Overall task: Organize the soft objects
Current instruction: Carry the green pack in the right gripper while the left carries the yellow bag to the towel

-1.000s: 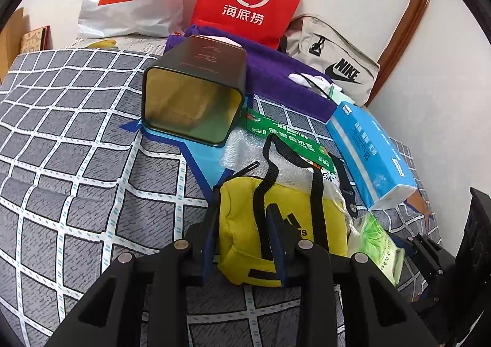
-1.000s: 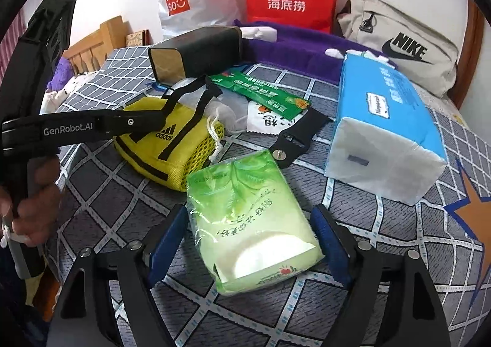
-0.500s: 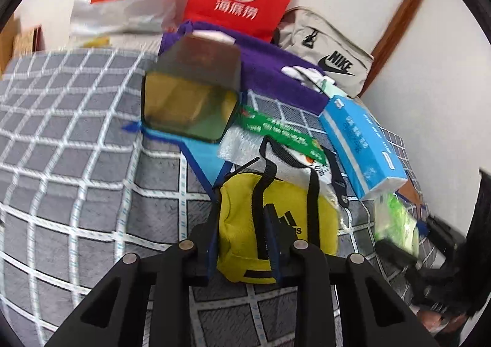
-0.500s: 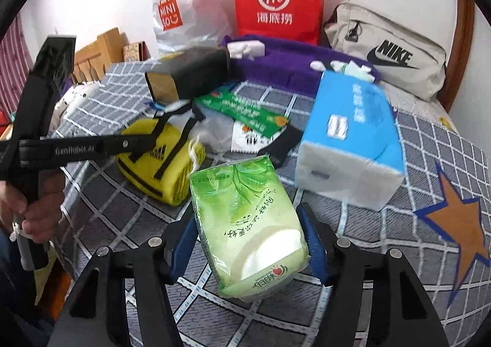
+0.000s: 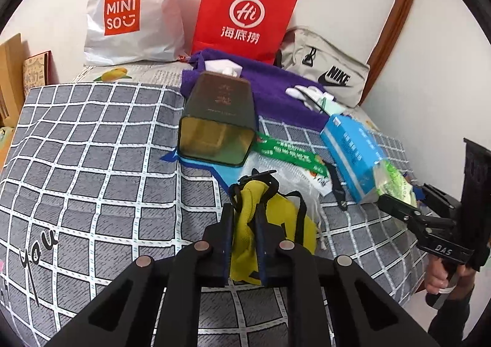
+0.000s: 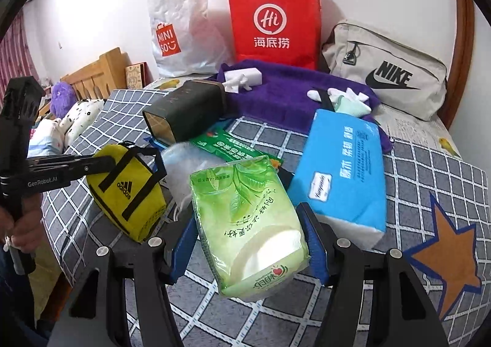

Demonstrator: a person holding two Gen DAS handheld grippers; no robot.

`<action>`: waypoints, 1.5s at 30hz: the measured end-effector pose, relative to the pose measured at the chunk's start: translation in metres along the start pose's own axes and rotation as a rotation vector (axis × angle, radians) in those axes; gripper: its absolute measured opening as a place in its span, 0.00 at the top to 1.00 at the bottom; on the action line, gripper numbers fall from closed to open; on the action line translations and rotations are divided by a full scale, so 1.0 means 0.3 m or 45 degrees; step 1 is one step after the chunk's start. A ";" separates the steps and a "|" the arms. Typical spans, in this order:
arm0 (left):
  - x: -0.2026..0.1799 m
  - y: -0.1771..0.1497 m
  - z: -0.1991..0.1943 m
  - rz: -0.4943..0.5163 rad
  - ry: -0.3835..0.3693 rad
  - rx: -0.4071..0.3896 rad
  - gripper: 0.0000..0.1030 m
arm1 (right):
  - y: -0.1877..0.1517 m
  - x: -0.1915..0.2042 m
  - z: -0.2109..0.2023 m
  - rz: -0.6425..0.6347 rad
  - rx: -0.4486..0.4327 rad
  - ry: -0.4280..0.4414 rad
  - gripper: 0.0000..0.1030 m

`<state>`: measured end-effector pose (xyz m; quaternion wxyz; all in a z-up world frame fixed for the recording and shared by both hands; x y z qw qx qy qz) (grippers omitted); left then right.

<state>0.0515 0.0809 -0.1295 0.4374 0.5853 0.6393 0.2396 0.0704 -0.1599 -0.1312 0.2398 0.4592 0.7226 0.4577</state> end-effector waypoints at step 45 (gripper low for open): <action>-0.061 0.601 0.662 -0.031 0.147 -0.018 0.88 | 0.305 -0.304 0.206 0.111 0.015 -0.282 0.39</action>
Point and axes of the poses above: each gripper's, at about its wrist camera, not at the fingertips, and z roughly the way its jaws point, x to its left, y to its top, the point moved 3 cm from there along z, roughly the way its jaws point, and after that the axes turned 15 degrees about -x, right-handed, at the moved point
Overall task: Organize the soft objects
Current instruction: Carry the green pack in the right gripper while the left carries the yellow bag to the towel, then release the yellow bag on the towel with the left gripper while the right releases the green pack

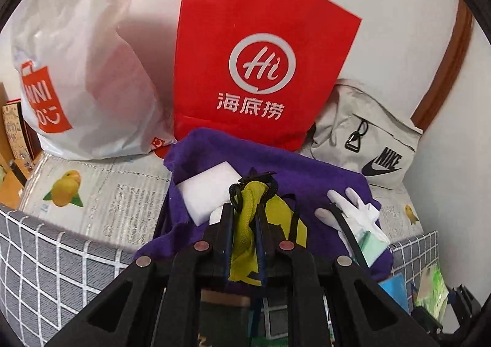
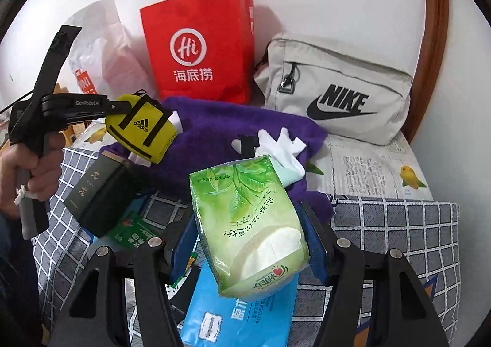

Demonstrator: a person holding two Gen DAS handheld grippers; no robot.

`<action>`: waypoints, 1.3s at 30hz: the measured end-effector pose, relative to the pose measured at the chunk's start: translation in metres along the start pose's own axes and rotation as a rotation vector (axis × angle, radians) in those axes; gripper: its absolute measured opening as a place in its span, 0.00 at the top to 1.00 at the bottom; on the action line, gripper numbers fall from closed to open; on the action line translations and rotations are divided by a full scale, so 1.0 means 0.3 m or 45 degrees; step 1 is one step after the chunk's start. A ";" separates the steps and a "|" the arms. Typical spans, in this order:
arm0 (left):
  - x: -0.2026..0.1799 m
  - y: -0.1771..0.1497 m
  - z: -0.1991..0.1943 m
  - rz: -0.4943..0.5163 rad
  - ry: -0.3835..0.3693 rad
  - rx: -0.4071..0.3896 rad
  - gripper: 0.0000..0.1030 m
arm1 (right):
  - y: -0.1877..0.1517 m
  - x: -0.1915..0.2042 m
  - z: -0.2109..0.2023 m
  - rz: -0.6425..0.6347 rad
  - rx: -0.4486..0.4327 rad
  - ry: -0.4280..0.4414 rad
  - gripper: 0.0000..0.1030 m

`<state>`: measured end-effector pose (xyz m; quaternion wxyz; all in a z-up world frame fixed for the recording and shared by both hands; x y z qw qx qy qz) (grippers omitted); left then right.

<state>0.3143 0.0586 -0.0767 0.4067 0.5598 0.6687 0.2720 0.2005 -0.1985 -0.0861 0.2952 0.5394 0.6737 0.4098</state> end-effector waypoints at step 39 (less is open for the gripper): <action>0.125 -0.127 -0.225 0.123 0.080 0.120 0.62 | 0.128 0.076 0.267 -0.100 0.028 0.076 0.39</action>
Point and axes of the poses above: each gripper's, at about its wrist camera, not at the fingertips, and z roughly the way its jaws point, x to its left, y to its top, the point moved 3 cm from there along z, roughly the way its jaws point, and after that the axes turned 15 degrees about -x, right-handed, at the moved point
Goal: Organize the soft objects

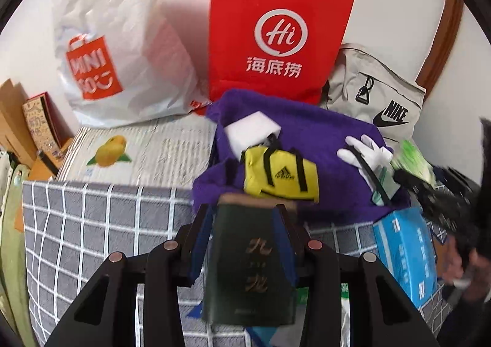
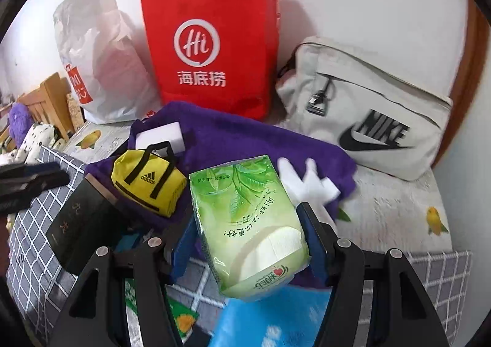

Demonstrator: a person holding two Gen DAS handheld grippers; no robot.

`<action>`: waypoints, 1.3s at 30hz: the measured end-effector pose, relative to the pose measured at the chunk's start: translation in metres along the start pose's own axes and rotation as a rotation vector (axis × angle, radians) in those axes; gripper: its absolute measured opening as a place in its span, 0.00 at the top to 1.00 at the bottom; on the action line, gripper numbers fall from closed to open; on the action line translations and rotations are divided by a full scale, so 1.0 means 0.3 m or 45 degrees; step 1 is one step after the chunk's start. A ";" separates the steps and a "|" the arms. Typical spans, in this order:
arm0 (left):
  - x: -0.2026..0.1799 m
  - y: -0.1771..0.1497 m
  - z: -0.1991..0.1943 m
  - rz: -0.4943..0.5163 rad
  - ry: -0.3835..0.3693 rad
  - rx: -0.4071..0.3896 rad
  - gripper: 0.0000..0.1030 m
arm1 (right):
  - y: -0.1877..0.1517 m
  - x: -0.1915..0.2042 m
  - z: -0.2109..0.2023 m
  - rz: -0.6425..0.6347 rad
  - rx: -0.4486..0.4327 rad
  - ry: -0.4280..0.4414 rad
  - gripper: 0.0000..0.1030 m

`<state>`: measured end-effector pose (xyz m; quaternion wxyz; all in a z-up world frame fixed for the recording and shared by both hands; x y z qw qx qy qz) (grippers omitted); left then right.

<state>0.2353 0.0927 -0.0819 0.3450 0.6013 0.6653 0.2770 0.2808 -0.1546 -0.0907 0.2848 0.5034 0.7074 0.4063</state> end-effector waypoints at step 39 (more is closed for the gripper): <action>0.009 -0.069 -0.027 -0.002 -0.053 0.063 0.62 | 0.007 0.006 0.206 0.022 0.234 0.063 0.23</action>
Point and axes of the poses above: each gripper's, at about its wrist camera, not at the fingertips, and z roughly the way its jaws point, x to its left, y to its top, the point moved 3 cm from there along z, roughly the way its jaws point, and after that the axes turned 15 degrees about -x, right-handed, at the moved point
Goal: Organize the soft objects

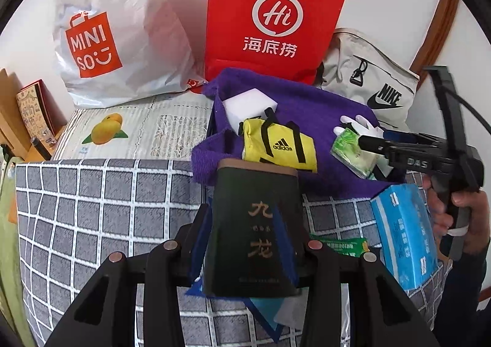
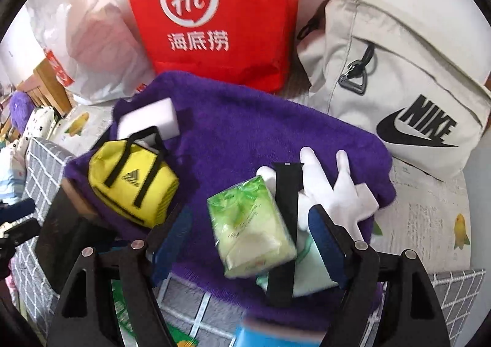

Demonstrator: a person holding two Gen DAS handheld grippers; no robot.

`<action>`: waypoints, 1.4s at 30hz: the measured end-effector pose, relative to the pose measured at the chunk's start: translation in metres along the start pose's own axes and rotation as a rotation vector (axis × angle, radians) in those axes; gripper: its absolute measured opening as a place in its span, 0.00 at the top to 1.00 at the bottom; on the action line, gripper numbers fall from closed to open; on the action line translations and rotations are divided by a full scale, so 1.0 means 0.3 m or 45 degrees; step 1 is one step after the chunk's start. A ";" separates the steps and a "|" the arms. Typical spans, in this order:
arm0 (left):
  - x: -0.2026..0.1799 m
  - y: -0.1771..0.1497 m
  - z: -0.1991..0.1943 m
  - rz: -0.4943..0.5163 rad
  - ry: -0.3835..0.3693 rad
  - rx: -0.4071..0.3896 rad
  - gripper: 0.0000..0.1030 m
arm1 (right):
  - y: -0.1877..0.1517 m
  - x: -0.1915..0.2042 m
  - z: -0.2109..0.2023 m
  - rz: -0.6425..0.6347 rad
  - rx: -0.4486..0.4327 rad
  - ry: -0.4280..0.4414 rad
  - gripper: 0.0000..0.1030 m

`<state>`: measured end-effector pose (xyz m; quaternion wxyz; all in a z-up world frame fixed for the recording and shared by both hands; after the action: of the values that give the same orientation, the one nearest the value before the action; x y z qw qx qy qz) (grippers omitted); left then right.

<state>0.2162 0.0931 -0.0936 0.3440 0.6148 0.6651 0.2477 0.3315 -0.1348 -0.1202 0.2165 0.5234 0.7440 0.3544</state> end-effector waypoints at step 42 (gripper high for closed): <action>0.095 -0.201 -0.163 -0.117 -0.064 0.025 0.62 | -0.349 0.357 -0.148 -0.273 0.210 0.316 0.69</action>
<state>0.1396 0.1186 -0.1119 0.3656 0.5929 0.6862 0.2096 0.1968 -0.0692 -0.1648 0.1161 0.4093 0.8431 0.3290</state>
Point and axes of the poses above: each gripper's, at about its wrist camera, not at the fingertips, and z roughly the way its jaws point, x to its left, y to its top, the point moved 3 cm from there along z, roughly the way its jaws point, and after that the axes turned 15 degrees about -x, right-handed, at the moved point
